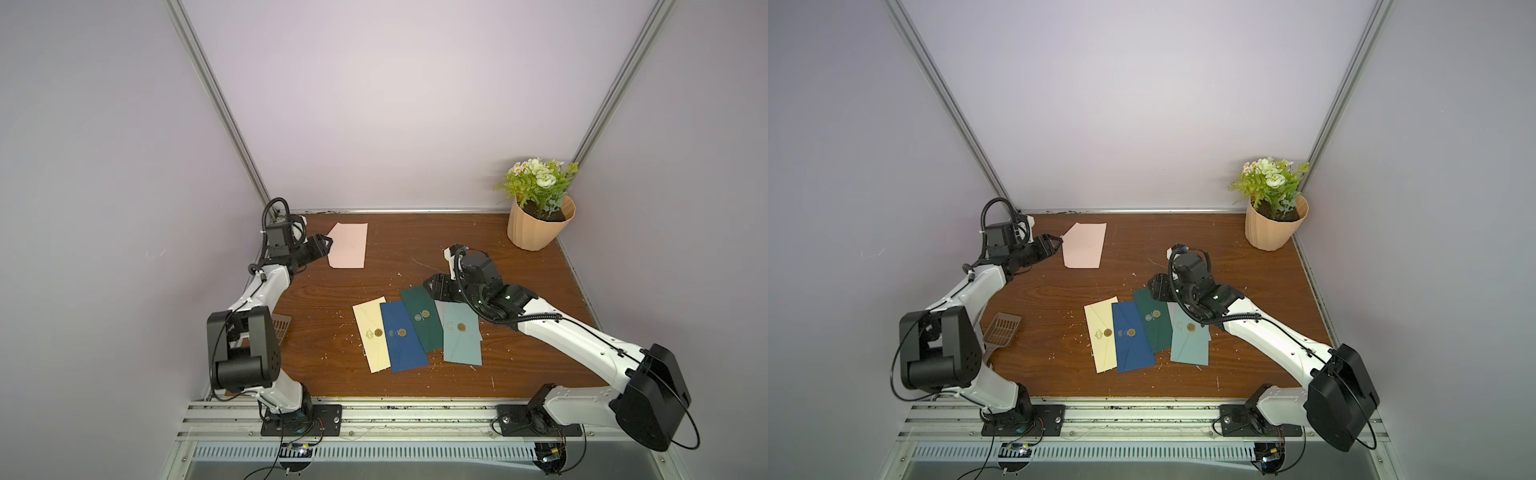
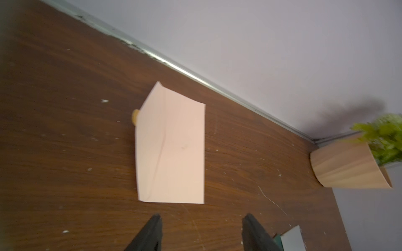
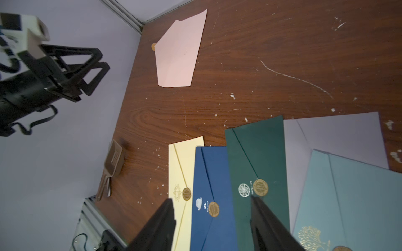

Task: Open the envelope
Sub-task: Place the envelope at the center of the board, then pick up the envelope from the envelope.

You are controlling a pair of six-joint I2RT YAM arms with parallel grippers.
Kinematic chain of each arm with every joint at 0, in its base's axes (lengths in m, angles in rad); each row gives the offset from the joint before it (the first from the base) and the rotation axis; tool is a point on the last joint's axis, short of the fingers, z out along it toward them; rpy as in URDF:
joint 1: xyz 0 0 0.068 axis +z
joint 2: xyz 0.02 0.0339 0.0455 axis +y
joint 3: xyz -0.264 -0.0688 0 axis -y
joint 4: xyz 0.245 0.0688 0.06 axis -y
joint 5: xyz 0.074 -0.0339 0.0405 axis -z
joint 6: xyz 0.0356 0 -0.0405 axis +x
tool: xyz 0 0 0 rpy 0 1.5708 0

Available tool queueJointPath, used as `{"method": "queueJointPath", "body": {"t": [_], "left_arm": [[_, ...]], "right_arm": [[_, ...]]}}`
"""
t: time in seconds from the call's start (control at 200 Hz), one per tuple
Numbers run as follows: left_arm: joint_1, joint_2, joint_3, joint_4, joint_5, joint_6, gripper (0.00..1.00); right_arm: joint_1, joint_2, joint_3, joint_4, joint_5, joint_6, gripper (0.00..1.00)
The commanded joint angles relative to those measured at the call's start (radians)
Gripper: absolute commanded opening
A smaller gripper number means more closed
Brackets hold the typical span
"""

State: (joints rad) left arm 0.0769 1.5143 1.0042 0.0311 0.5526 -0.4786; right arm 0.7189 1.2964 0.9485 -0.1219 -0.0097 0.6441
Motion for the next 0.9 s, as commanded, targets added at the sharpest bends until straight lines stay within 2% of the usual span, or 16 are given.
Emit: {"method": "queueJointPath", "body": {"t": [0.0, 0.08, 0.18, 0.27, 0.37, 0.495, 0.691, 0.896], "left_arm": [[-0.126, -0.078, -0.148, 0.151, 0.087, -0.139, 0.63], [-0.206, -0.138, -0.265, 0.28, 0.109, -0.229, 0.65], [-0.274, -0.181, -0.358, 0.355, 0.119, -0.295, 0.65], [-0.353, -0.198, -0.43, 0.455, 0.127, -0.365, 0.67], [-0.471, -0.169, -0.438, 0.5, 0.127, -0.394, 0.67], [-0.587, -0.099, -0.423, 0.591, 0.121, -0.432, 0.67], [-0.617, -0.029, -0.431, 0.646, 0.104, -0.459, 0.65], [-0.611, -0.131, -0.483, 0.5, -0.023, -0.42, 0.66]], "right_arm": [[0.004, -0.013, -0.033, -0.004, 0.039, 0.026, 0.56], [0.005, 0.0, -0.06, 0.003, 0.017, 0.029, 0.54], [0.005, 0.019, -0.091, 0.017, -0.006, 0.039, 0.53], [0.002, 0.012, -0.112, 0.006, 0.043, 0.057, 0.54], [-0.013, -0.018, -0.146, -0.034, 0.122, 0.07, 0.57], [-0.043, -0.053, -0.214, -0.036, 0.097, 0.083, 0.56], [-0.053, -0.09, -0.268, -0.002, 0.013, 0.075, 0.52], [-0.049, -0.046, -0.273, 0.13, -0.15, 0.104, 0.47]]}}
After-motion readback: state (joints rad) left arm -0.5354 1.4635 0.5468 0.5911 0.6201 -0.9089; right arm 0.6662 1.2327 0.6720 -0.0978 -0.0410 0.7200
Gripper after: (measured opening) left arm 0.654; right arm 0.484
